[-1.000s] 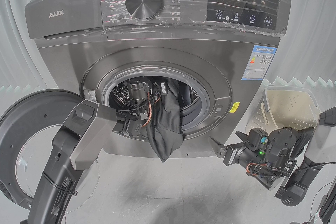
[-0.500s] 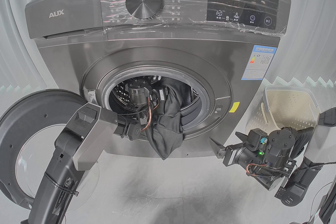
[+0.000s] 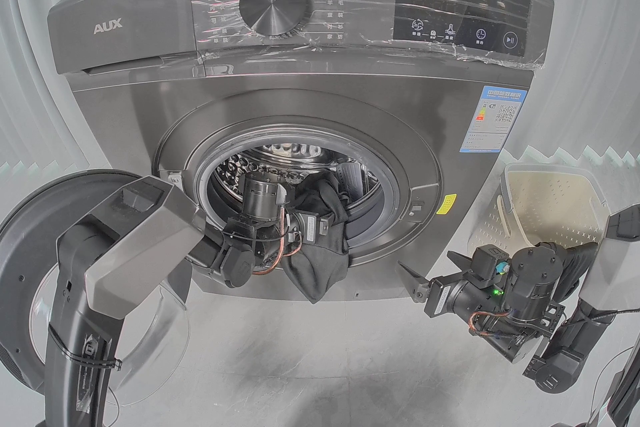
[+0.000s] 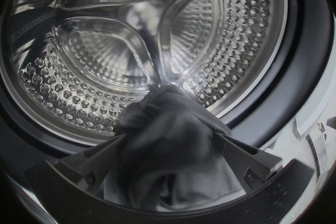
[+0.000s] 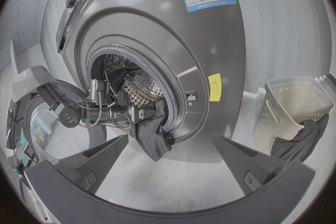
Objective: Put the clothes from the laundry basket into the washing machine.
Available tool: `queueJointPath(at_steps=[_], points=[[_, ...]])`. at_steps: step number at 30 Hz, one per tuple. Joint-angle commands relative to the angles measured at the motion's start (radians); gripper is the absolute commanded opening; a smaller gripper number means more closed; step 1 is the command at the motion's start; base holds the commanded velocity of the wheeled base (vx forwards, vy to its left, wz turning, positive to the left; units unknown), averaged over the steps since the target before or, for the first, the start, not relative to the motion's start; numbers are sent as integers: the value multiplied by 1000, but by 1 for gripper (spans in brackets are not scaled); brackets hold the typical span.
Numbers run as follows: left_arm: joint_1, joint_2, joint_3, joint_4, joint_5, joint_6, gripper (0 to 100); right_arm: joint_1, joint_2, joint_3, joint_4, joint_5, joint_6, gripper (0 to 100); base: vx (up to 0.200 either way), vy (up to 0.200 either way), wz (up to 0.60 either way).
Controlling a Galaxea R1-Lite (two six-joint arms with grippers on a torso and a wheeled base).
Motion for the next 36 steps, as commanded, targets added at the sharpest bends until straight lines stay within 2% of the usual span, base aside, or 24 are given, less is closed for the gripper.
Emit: queueJointPath(at_steps=[1, 7, 9, 10, 12, 21, 24, 26, 27, 31, 36], points=[[-17, -59, 54, -1, -6, 16, 100, 0, -2, 0, -1, 0, 0, 100, 0, 0, 0], [-26, -16, 70, -7, -2, 22, 100, 0, -7, 1, -1, 0, 0, 100, 0, 0, 0], [-26, 4, 71, -10, -1, 39, 100, 0, -7, 0, -1, 0, 0, 100, 0, 0, 0], [-25, 13, 71, -10, 1, 42, 0, 0, -7, 0, -1, 0, 0, 100, 0, 0, 0], [-23, 24, 71, -13, 2, 48, 0, 0, -7, -2, -1, 0, 0, 100, 0, 0, 0], [-17, 33, 27, -37, 10, 44, 0, 0, -7, -2, -1, 0, -2, 100, 0, 0, 0], [-14, 51, -52, -62, 42, 35, 0, 0, -6, -3, -1, 0, -2, 100, 0, 0, 0], [6, 96, -168, -122, 103, 35, 0, 0, -4, -2, -1, 2, -2, 100, 0, 0, 0], [17, 106, -200, -132, 113, 35, 0, 0, -2, -2, -1, 0, -2, 100, 0, 0, 0], [32, 119, -269, -142, 122, 38, 0, 0, -2, -6, -1, 2, -2, 100, 0, 0, 0], [38, 114, -271, -142, 123, 39, 0, -6, -6, -6, -1, 4, -3, 100, 0, 0, 0]])
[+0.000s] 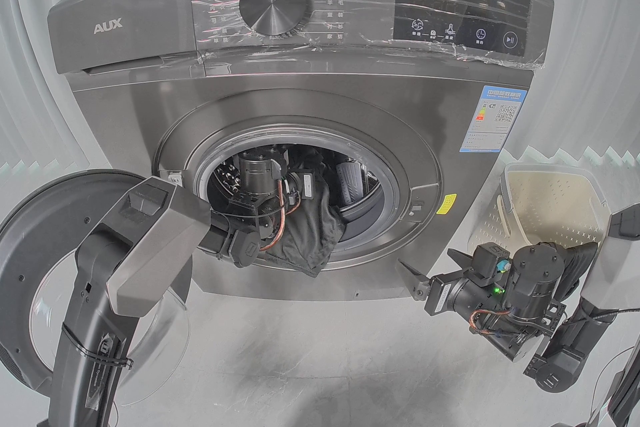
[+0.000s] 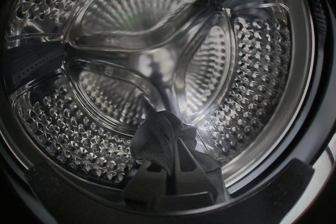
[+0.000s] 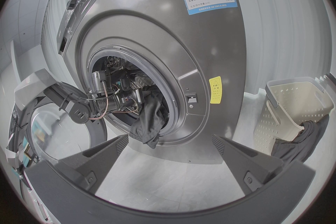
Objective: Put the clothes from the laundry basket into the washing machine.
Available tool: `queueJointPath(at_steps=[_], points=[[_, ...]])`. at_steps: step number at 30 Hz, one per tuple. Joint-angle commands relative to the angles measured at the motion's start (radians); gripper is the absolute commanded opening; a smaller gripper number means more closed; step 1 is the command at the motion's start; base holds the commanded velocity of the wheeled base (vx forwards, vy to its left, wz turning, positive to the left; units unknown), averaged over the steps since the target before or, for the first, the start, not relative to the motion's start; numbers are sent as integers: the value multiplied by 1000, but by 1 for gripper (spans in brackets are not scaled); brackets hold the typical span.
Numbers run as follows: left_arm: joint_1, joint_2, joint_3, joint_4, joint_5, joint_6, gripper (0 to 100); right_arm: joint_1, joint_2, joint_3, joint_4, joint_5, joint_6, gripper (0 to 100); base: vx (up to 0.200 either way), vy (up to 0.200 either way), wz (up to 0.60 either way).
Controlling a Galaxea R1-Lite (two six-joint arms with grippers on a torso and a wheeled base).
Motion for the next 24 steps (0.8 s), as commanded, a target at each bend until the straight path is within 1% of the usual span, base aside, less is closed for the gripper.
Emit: queueJointPath(at_steps=[1, 6, 7, 9, 10, 11, 12, 13, 14, 15, 16, 17, 18, 24], points=[[10, 20, -20, -5, 3, 1, 100, -8, 2, 0, -1, 1, 1, 100, 0, 0, 0], [3, -4, 23, -9, 3, -19, 100, -13, 4, 0, -1, 1, 1, 100, 0, 0, 0], [-5, -43, 78, -2, -7, -27, 100, -13, 5, 2, -1, 1, 1, 100, 0, 0, 0], [-19, -89, 147, 6, -21, -26, 100, -13, 7, 2, -1, 1, 1, 100, 0, 0, 0], [-29, -118, 199, 15, -44, -26, 100, -13, 7, 2, -1, 1, 1, 100, 0, 0, 0], [-29, -118, 199, 15, -44, -26, 100, -13, 7, 2, -1, 1, 1, 100, 0, 0, 0], [-49, -164, 296, 43, -95, -27, 100, -13, 9, 2, -1, 1, 1, 100, 0, 0, 0], [-53, -167, 303, 44, -98, -27, 100, -13, 9, 2, -1, 1, 1, 100, 0, 0, 0], [-63, -205, 383, 69, -126, -27, 100, -11, 9, 3, -1, 1, 1, 100, 0, 0, 0], [-63, -205, 383, 69, -126, -27, 100, -11, 9, 3, -1, 1, 1, 100, 0, 0, 0], [-74, -227, 441, 87, -142, -24, 100, -11, 9, 3, -1, 3, 1, 100, 0, 0, 0], [-77, -228, 451, 92, -145, -24, 100, -11, 9, 3, -1, 3, 1, 100, 0, 0, 0], [-82, -230, 477, 101, -153, -18, 100, -11, 10, 2, -1, 1, 1, 100, 0, 0, 0], [-77, -205, 475, 127, -153, -15, 100, -10, 10, 2, -1, 1, 1, 100, 0, 0, 0]])
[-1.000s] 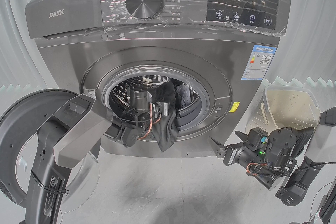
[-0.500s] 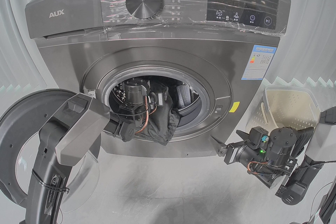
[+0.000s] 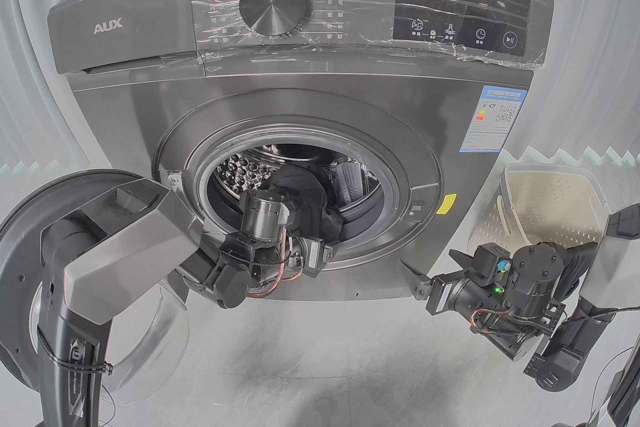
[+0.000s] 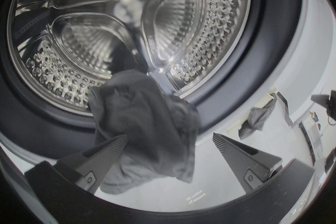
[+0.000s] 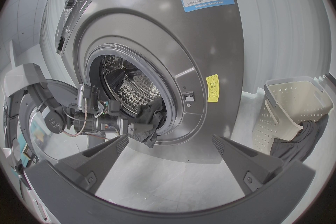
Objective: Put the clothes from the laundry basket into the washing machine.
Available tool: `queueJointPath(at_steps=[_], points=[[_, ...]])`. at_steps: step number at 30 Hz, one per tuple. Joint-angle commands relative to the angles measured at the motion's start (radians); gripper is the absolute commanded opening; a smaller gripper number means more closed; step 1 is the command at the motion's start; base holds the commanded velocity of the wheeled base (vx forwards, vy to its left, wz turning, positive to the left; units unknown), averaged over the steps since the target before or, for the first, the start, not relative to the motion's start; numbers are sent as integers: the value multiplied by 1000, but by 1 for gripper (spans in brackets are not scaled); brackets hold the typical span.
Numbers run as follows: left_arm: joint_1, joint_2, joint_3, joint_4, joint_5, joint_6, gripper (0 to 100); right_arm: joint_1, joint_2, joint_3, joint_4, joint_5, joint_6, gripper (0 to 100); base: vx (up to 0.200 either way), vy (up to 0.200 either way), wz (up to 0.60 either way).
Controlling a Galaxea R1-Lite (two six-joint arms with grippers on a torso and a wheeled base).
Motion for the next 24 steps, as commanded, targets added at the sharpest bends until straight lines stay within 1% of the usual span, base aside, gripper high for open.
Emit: queueJointPath(at_steps=[1, 4, 7, 15, 16, 19, 23, 24], points=[[-7, -23, 25, 16, -4, 3, 100, 2, 1, 0, 0, 1, 0, 100, 0, 0, 0], [-4, -4, 22, 19, -1, 4, 100, 2, 2, 0, 0, 1, 0, 100, 0, 0, 0], [1, 25, 19, 10, 4, 21, 100, 2, 1, 0, 0, 1, 0, 100, 0, 0, 0], [15, 63, 0, 4, 7, 26, 100, 0, -1, -2, 0, 1, 0, 100, 0, 0, 0], [15, 65, -1, 4, 7, 26, 0, 0, -1, -3, 0, 1, 0, 100, 0, 0, 0], [13, 68, 0, 2, 8, 30, 0, 0, -2, -3, 0, 1, 0, 100, 0, 0, 0], [13, 69, -30, -4, 11, 27, 0, 0, -5, -5, 0, 1, 0, 100, 0, 0, 0], [15, 68, -46, -5, 19, 26, 0, 0, -5, -3, 0, 1, 0, 100, 0, 0, 0]])
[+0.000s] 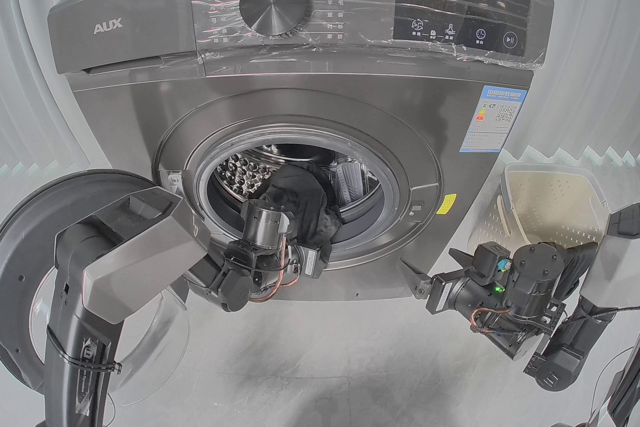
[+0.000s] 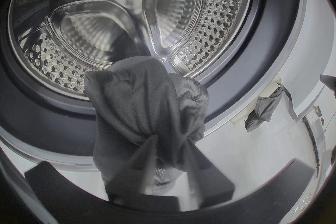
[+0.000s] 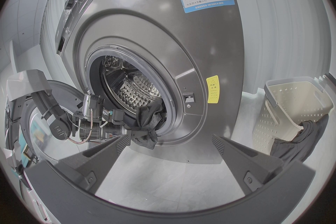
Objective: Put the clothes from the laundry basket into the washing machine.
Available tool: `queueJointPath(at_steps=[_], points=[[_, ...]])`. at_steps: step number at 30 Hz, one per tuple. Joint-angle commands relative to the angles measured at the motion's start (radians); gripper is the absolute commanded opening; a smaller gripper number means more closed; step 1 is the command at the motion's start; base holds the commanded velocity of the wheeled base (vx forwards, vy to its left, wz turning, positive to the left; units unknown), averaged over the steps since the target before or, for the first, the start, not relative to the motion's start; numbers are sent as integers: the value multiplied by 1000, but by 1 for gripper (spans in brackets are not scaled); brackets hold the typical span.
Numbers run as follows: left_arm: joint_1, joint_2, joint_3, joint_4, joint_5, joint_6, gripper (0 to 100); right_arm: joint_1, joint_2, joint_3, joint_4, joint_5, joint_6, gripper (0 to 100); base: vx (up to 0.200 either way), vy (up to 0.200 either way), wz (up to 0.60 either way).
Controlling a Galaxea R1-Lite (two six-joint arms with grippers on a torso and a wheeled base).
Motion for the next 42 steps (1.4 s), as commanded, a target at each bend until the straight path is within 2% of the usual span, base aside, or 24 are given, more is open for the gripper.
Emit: queueJointPath(at_steps=[1, 6, 11, 21, 22, 29, 32, 34, 35, 37, 42], points=[[2, 7, -49, -3, 16, -6, 0, 1, -3, -2, -1, 0, 0, 100, 0, 0, 0], [19, 33, -196, -43, 74, -26, 0, 1, -3, -2, -1, 0, -1, 100, 0, 0, 0], [45, 101, -348, -105, 142, -26, 0, 1, -1, -2, -1, 4, -1, 100, 0, 0, 0], [42, 101, -346, -111, 145, -29, 0, -1, -3, -2, -1, 6, -1, 100, 0, 0, 0], [40, 99, -342, -108, 145, -29, 100, -1, -3, -2, -1, 6, -1, 100, 0, 0, 0], [31, 88, -319, -115, 145, -31, 100, -1, -4, -2, -1, 6, -1, 100, 0, 0, 0], [23, 47, -242, -106, 131, -29, 100, -1, -3, -2, -1, 6, -1, 100, 0, 0, 0], [23, 47, -242, -106, 131, -29, 100, -1, -3, -2, -1, 6, -1, 100, 0, 0, 0], [14, 13, -144, -86, 96, -23, 100, -1, -3, -4, -1, 6, -1, 100, 0, 0, 0], [9, -5, -89, -72, 68, -18, 100, -1, 0, -4, -1, 6, -1, 100, 0, 0, 0], [11, 3, -52, -69, 58, -12, 100, -1, -4, -4, -1, 6, -1, 100, 0, 0, 0]])
